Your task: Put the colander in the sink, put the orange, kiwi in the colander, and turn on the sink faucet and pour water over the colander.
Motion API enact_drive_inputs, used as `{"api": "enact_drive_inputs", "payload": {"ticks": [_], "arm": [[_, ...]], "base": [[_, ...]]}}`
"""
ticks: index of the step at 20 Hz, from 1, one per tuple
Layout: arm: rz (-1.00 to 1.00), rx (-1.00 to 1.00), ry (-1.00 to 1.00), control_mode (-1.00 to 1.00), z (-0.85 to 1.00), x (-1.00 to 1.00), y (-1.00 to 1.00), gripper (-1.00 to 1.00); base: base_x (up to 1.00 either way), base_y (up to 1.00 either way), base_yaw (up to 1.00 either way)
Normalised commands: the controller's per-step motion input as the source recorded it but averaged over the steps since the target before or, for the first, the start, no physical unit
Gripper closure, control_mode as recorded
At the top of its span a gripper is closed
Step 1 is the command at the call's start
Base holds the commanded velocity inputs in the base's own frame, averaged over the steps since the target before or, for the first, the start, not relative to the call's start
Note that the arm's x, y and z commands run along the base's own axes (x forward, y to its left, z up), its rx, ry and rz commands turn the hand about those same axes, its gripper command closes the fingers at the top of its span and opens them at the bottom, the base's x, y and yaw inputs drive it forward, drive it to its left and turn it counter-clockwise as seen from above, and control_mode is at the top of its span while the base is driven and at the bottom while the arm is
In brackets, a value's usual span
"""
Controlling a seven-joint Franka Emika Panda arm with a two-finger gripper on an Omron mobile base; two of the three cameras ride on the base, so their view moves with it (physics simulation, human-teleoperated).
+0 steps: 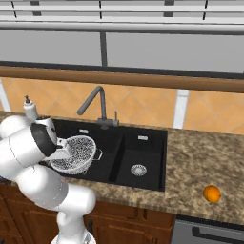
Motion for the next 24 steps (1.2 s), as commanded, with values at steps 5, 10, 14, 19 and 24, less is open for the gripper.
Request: {"api": "enact_drive_inputs", "payload": {"ticks": [5,10,14,19,24], "arm": [[0.0,0.0,-0.02,-1.0,-0.53,0.31,-0.19,1.0],[0.0,0.0,-0.01,-1.0,-0.61,0.33,-0.36,1.0],[0.0,0.0,-0.01,-1.0,-0.65,0.26,-0.28,1.0],[0.0,0.0,-0.06,-1.0,-0.49,0.16,-0.22,-1.0],[0.02,0.0,-0.13,-1.0,-0.2,0.0,-0.05,-1.0]], "base": [[0.0,0.0,0.0],[0.0,0.0,0.0],[0.0,0.0,0.0],[0.0,0.0,0.0],[0.0,0.0,0.0]]}}
